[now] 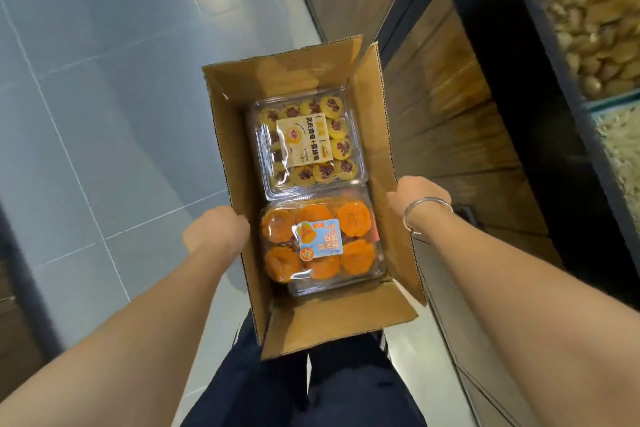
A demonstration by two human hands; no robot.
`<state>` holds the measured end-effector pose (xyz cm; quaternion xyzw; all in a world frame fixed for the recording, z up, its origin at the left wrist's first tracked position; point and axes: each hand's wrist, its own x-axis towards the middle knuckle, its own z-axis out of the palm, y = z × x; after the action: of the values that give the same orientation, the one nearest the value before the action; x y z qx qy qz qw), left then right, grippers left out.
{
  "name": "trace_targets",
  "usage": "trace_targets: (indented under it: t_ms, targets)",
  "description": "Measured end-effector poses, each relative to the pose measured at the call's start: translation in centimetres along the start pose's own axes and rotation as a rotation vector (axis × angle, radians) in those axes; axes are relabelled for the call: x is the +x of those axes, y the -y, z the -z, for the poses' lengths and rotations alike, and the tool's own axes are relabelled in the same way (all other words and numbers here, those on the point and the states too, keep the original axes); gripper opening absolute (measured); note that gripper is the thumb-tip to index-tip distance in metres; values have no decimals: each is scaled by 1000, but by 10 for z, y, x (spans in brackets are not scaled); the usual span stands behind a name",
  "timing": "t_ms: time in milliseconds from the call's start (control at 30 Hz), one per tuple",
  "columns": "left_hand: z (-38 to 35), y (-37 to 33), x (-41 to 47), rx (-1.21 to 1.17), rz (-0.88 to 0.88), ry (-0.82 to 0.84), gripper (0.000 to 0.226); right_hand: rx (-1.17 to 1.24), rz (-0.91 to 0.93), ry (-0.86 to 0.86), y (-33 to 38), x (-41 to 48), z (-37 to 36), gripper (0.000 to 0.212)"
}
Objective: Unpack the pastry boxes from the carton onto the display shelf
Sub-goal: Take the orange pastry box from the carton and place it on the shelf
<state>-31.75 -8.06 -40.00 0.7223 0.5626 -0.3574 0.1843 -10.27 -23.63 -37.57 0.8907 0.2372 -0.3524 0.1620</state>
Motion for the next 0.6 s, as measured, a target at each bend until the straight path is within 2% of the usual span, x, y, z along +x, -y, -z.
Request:
trace_targets:
  t_ms: [233, 600]
  targets:
    - [-17, -30, 100, -22, 100, 0, 34, -34, 53, 60, 32, 125, -22, 25]
    - [-129, -57, 253, -163, 157, -3, 28, -153, 174, 21, 99, 309, -111, 26]
